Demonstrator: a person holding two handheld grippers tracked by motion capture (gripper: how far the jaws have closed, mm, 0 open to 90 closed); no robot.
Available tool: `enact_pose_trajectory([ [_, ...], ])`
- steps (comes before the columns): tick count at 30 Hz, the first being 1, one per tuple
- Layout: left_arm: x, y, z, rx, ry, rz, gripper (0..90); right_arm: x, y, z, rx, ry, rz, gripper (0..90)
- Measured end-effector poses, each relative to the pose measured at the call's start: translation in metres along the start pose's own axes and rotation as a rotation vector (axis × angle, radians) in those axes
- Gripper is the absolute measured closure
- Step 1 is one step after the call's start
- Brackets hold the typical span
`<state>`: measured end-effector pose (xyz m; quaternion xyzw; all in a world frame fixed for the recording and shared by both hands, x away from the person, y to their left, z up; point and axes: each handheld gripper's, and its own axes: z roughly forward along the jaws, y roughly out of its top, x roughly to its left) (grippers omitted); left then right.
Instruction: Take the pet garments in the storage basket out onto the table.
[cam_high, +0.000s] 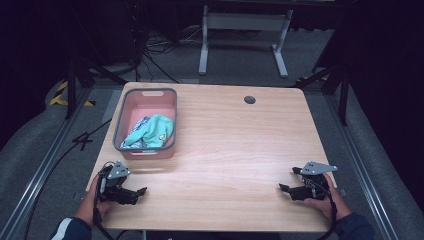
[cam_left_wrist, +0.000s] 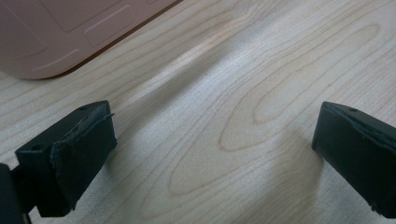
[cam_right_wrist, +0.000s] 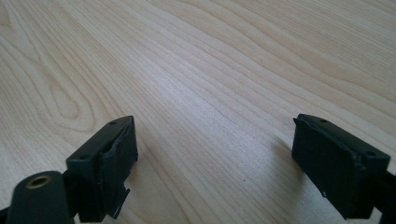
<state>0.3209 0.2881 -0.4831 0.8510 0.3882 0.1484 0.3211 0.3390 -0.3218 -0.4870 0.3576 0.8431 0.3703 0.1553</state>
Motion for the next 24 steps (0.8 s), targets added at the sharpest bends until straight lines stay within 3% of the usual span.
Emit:
enact_pose_trajectory([
  [14,-0.0014,-0.0021,-0.0013,0.001,0.0,-0.019,0.2,0.0001,0.0005,0.0005,0.001,0.001,0.001,14.8],
  [20,0.0016,0.0007,-0.0032,0.042,-0.018,-0.007,0.4,0.0002,0.0005,0.0004,0.001,0.0,0.002,14.8],
  [24,0.002,0.0031,-0.0052,0.049,-0.006,-0.009,4.7,0.0001,0.0,0.0,0.0,-0.002,0.002,14.8],
])
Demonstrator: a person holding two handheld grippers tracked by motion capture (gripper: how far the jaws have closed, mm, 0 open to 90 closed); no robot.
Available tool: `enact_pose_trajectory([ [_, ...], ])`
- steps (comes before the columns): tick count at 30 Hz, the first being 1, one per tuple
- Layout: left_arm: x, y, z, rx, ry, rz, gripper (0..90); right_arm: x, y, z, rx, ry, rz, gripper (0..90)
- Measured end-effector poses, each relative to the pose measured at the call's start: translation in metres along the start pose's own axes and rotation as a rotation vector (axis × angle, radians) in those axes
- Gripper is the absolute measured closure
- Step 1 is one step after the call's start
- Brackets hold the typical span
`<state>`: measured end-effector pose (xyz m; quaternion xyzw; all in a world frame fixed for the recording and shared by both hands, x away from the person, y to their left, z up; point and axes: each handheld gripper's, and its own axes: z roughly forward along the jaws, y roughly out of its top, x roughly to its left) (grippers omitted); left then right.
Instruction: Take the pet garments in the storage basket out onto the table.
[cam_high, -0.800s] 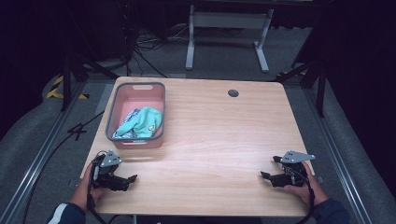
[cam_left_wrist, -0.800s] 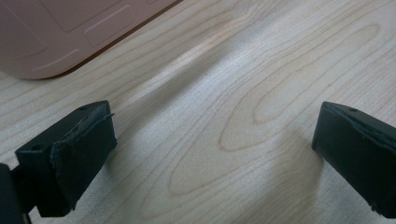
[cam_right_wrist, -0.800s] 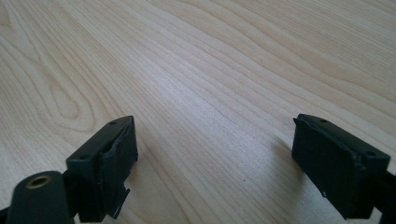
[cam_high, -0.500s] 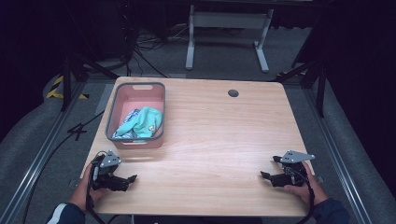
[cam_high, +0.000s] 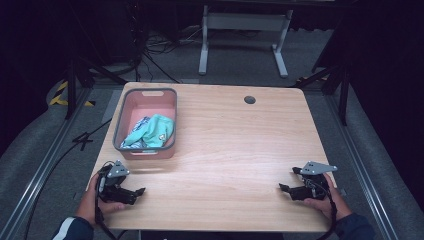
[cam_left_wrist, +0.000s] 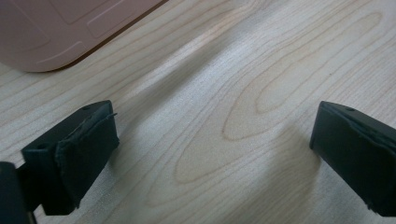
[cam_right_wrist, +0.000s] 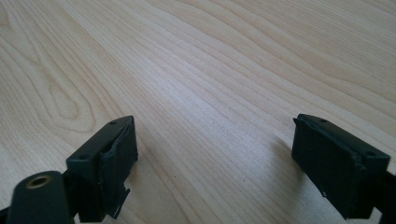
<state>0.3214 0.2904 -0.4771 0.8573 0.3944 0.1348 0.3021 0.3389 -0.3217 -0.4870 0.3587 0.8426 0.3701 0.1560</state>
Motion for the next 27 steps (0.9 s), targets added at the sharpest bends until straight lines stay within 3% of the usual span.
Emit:
enact_pose_trajectory([
  [3,0.0,0.002,-0.004,0.002,0.013,-0.01,20.1,0.0,0.0,0.0,0.0,0.0,0.0,14.8],
  [5,0.0,0.002,-0.006,-0.001,0.022,0.001,14.1,0.0,0.0,0.0,0.0,-0.001,0.001,14.8],
  [6,0.0,0.003,-0.007,0.001,0.017,0.013,18.4,0.0,0.0,0.0,-0.001,-0.001,0.001,14.8],
  [13,-0.003,0.008,-0.016,-0.021,0.048,0.012,15.9,0.0,0.0,0.0,-0.001,-0.001,0.001,14.8],
  [16,-0.005,0.01,-0.02,-0.027,0.051,0.025,16.2,0.0,0.0,0.0,-0.001,-0.001,0.002,14.8],
  [17,-0.004,0.011,-0.021,-0.027,0.059,0.047,16.4,0.0,0.0,0.0,-0.001,-0.001,0.002,14.8],
  [19,-0.006,0.012,-0.024,-0.034,0.058,0.03,16.2,0.0,0.0,0.0,-0.001,-0.001,0.002,14.8],
  [21,-0.006,0.014,-0.027,-0.032,0.06,0.053,16.3,0.0,0.0,0.0,-0.001,-0.001,0.002,14.9],
  [27,-0.007,0.018,-0.034,-0.043,0.045,0.054,16.5,0.0,0.0,0.0,0.0,-0.001,0.003,14.8],
])
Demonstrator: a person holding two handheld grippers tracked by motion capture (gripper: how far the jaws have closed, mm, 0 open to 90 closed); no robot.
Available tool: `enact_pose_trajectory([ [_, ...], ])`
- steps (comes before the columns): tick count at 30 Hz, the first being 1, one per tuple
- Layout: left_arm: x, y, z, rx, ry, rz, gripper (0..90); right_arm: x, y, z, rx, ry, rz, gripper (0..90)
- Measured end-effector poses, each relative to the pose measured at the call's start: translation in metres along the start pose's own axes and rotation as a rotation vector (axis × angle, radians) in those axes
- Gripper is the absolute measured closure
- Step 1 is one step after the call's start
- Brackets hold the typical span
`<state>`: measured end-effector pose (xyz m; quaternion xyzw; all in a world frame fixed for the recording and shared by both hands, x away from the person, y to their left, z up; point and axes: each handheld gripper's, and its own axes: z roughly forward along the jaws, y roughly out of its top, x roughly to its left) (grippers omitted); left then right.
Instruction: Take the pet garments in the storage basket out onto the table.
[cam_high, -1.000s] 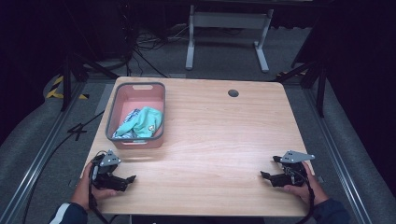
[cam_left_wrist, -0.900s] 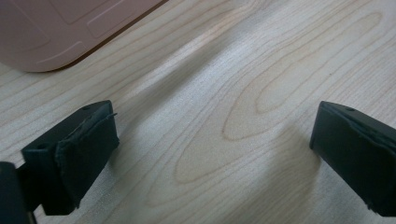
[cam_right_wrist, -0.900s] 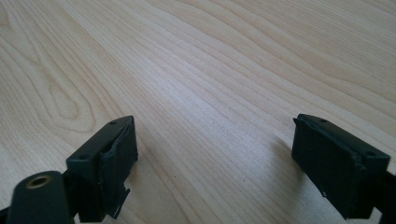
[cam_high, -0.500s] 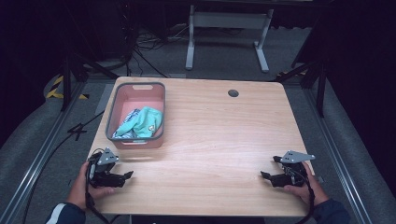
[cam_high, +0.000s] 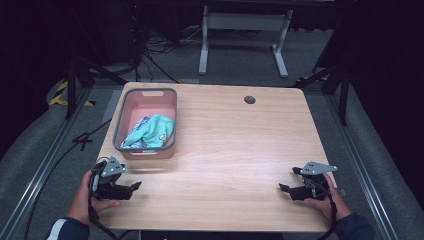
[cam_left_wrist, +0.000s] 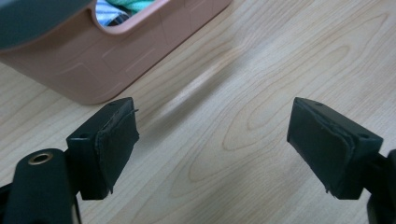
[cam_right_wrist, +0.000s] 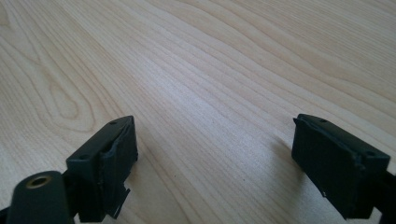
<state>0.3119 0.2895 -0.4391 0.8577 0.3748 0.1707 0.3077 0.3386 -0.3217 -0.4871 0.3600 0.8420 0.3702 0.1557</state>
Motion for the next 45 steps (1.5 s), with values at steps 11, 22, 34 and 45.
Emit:
enact_pose_trajectory([
  [11,0.004,0.022,-0.022,-0.056,-0.001,0.007,16.5,0.0,0.0,0.0,0.0,0.0,0.0,14.8],
  [22,0.017,0.067,-0.03,-0.061,0.035,0.03,17.3,0.0,0.0,0.0,0.001,-0.002,0.004,14.8],
  [34,0.046,0.12,-0.003,0.033,0.029,0.033,16.5,0.0,0.0,0.0,0.002,-0.002,0.005,14.8],
  [45,0.062,0.147,0.048,0.137,0.031,0.005,16.0,0.0,-0.001,-0.001,0.002,-0.005,0.006,14.8],
])
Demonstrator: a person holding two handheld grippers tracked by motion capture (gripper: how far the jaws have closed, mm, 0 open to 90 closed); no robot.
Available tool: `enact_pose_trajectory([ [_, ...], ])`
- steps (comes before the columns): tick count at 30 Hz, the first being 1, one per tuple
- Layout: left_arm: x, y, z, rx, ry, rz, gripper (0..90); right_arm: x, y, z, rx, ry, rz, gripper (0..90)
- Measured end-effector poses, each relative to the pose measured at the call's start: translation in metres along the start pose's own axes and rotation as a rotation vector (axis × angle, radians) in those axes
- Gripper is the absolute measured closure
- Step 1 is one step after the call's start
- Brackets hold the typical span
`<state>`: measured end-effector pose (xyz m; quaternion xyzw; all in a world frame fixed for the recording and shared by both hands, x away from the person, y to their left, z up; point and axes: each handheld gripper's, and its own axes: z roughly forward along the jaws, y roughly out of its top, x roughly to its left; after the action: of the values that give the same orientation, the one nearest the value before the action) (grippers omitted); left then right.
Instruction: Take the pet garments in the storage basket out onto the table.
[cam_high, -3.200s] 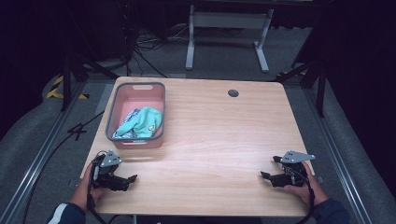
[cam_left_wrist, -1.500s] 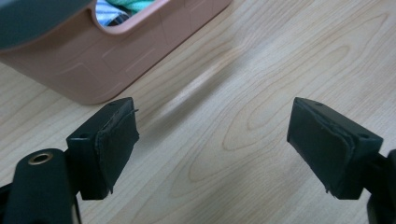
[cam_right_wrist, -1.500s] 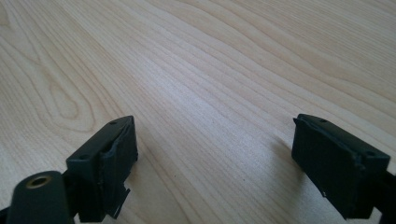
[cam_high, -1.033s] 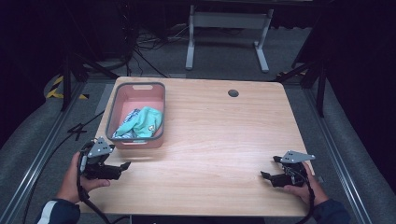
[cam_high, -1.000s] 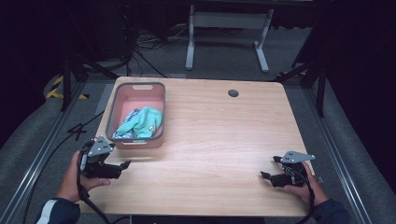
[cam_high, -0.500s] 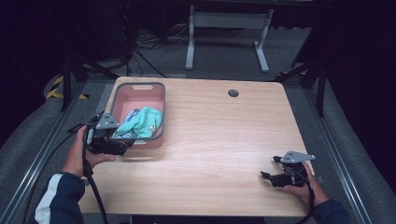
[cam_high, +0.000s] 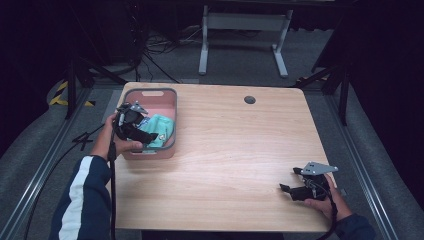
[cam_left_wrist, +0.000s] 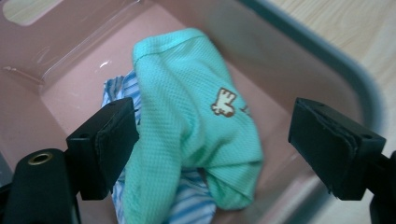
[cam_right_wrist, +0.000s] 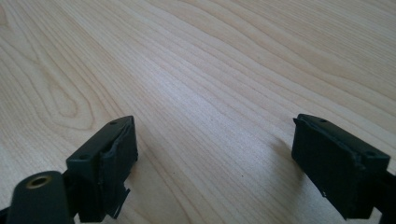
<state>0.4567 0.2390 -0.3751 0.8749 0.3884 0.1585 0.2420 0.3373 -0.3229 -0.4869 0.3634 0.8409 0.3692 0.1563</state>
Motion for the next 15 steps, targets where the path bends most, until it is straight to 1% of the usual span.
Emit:
enact_pose_trajectory([
  [1,0.002,0.002,0.007,0.029,-0.004,0.001,16.1,0.0,0.0,0.0,0.0,0.0,0.0,14.8],
  [3,0.005,0.006,0.016,0.077,-0.01,-0.018,16.1,0.0,0.0,0.0,0.0,0.0,0.0,14.8],
  [6,0.01,0.01,0.026,0.102,-0.002,-0.02,16.6,0.0,0.0,0.0,0.0,0.0,0.0,14.8],
  [7,0.011,0.012,0.029,0.108,-0.001,-0.039,16.6,0.0,0.0,0.0,0.001,0.0,-0.001,14.8],
  [8,0.013,0.013,0.032,0.113,0.003,-0.05,16.6,0.0,0.0,0.0,0.001,0.0,-0.001,14.8],
  [10,0.015,0.015,0.038,0.12,0.005,-0.054,16.4,0.0,0.0,0.0,0.0,0.0,-0.001,14.8],
  [11,0.016,0.016,0.043,0.128,0.005,-0.065,16.5,0.0,0.0,0.0,0.0,0.0,0.001,14.8],
  [12,0.017,0.016,0.047,0.139,-0.002,-0.075,16.3,0.0,0.0,0.0,0.0,0.0,0.0,14.8],
  [13,0.017,0.017,0.052,0.174,-0.01,-0.075,16.3,0.0,0.0,0.0,0.0,0.0,-0.001,14.8],
  [14,0.017,0.017,0.052,0.174,-0.01,-0.075,17.4,0.0,0.0,0.0,0.0,0.0,-0.001,14.8],
  [15,0.017,0.019,0.056,0.2,0.002,-0.063,17.4,0.0,0.0,0.0,0.0,0.0,0.0,14.8],
])
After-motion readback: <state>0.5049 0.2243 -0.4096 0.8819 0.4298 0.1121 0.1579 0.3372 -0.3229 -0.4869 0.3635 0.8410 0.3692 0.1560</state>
